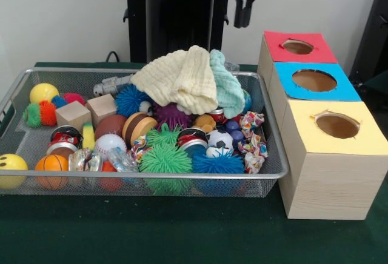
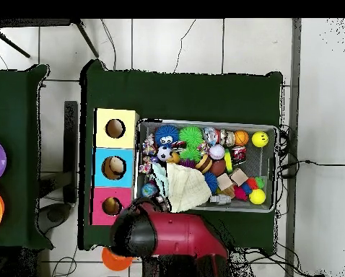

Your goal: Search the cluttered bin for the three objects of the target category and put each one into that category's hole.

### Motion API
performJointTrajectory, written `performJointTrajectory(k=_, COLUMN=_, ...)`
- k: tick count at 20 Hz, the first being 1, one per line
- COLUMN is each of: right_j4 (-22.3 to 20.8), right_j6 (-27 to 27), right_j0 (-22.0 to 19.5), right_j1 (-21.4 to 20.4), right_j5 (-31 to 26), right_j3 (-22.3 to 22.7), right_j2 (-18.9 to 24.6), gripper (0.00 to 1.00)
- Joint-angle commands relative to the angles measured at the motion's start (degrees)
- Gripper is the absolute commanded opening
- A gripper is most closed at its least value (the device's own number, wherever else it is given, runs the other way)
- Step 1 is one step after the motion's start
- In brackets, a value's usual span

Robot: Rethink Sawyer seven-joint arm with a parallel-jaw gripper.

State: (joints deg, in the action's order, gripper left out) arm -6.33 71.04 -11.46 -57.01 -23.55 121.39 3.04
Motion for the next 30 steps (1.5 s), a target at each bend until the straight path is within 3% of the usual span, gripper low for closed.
performJointTrajectory(k=1, right_j4=-3.81, right_j6=-4.47, right_j0=-9.65, right_j1=1.45, right_j5=-4.21, right_j3=-7.00, right_j2=5.54, gripper=0.00)
performJointTrajectory(k=6, right_j4=-4.21, right_j6=-9.40, right_j0=-18.41, right_j1=2.14, right_j5=-6.92, right_j3=-9.32, right_j2=11.51, gripper=0.00)
performJointTrajectory(k=14, right_j4=-5.71, right_j6=-11.10, right_j0=-25.99, right_j1=6.17, right_j5=-11.14, right_j3=-15.00, right_j2=18.21, gripper=0.00)
performJointTrajectory(k=30, right_j4=-5.27, right_j6=0.06, right_j0=-22.62, right_j1=13.00, right_j5=-15.01, right_j3=-26.17, right_j2=17.96, gripper=0.00)
